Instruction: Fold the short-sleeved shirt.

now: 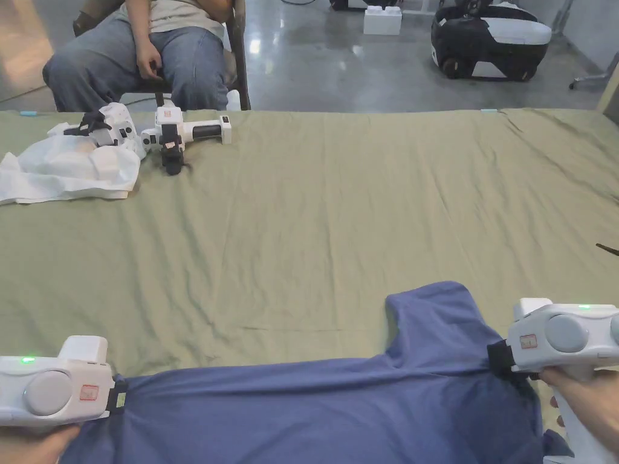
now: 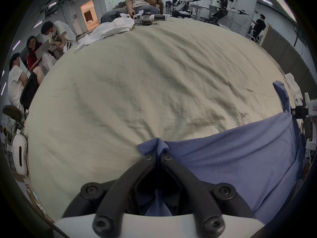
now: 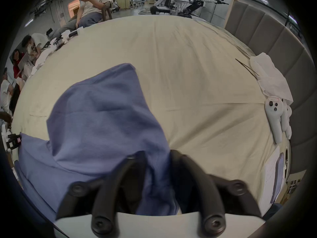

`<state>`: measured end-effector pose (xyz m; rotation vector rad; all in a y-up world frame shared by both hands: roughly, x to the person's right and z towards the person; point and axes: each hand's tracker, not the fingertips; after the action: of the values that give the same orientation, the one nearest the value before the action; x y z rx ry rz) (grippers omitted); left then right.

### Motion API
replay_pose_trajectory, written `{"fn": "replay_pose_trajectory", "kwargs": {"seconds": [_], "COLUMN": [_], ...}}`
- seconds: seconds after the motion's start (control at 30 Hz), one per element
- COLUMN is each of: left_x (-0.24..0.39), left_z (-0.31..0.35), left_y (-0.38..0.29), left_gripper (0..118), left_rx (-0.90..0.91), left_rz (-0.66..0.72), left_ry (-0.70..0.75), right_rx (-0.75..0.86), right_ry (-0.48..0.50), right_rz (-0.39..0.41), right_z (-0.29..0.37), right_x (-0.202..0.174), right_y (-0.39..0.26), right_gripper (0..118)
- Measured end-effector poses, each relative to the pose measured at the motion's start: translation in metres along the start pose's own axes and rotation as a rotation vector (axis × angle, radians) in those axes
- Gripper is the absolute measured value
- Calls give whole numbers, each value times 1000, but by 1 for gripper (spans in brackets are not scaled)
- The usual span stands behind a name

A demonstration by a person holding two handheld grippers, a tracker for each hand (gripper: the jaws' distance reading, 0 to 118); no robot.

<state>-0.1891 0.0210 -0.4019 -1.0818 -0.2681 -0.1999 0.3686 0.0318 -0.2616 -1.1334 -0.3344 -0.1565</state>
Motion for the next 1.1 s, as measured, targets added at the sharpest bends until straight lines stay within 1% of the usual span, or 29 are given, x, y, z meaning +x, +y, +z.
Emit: {"fn": "replay_pose_trajectory", "kwargs": {"seconds": [0.03,0.07,0.13,0.17,0.27,0.37,0.4,0.43,0.47,0.53,0.6,0.67,0.73,0.83,0.87,0.9,0.93,0.97,1.0,1.03,1.1], "left_x": [1,1,-5,-10,-25,-35,-38,-41,-42,-43,-42,-52,-50,-50,-49,-49,-48,-48,-48,-46,-44], "left_z": [0,1,9,23,80,134,146,156,163,174,180,168,165,155,152,149,148,148,149,156,176], "left_y": [0,0,3,1,-18,-63,-82,-102,-120,-154,-185,-207,-220,-226,-226,-225,-225,-225,-224,-224,-220], "left_gripper": [0,0,0,0,0,0,0,0,0,0,0,0,0,0,3,15,34,70,85,87,87], "left_rx": [2,0,5,38,168,211,211,207,200,164,143,124,97,94,102,115,123,137,146,172,281], "left_rz": [-3,-2,33,52,97,118,113,105,104,92,73,67,59,71,80,83,79,73,73,78,94], "left_ry": [3,1,-18,-41,-141,-212,-219,-221,-219,-222,-232,-239,-232,-226,-220,-209,-186,-147,-132,-122,-103], "right_rx": [6,8,32,74,180,256,264,264,275,280,274,245,231,214,206,222,228,221,217,220,262], "right_ry": [14,15,27,40,129,161,167,167,170,187,184,174,170,163,154,137,124,119,118,118,130], "right_rz": [7,10,-10,-37,-66,-72,-79,-72,-77,-100,-115,-127,-152,-163,-142,-115,-103,-93,-92,-89,-91], "right_z": [3,4,14,27,74,124,137,160,170,185,195,200,197,188,185,184,183,180,180,182,192], "right_x": [1,2,7,9,20,26,29,19,21,25,25,25,26,22,16,11,7,6,5,3,2], "right_y": [-3,-3,-7,-12,-39,-89,-109,-135,-156,-197,-233,-263,-279,-291,-292,-294,-295,-294,-293,-293,-290], "right_gripper": [2,0,0,0,0,0,0,0,0,0,0,0,0,0,0,1,7,29,45,57,58]}}
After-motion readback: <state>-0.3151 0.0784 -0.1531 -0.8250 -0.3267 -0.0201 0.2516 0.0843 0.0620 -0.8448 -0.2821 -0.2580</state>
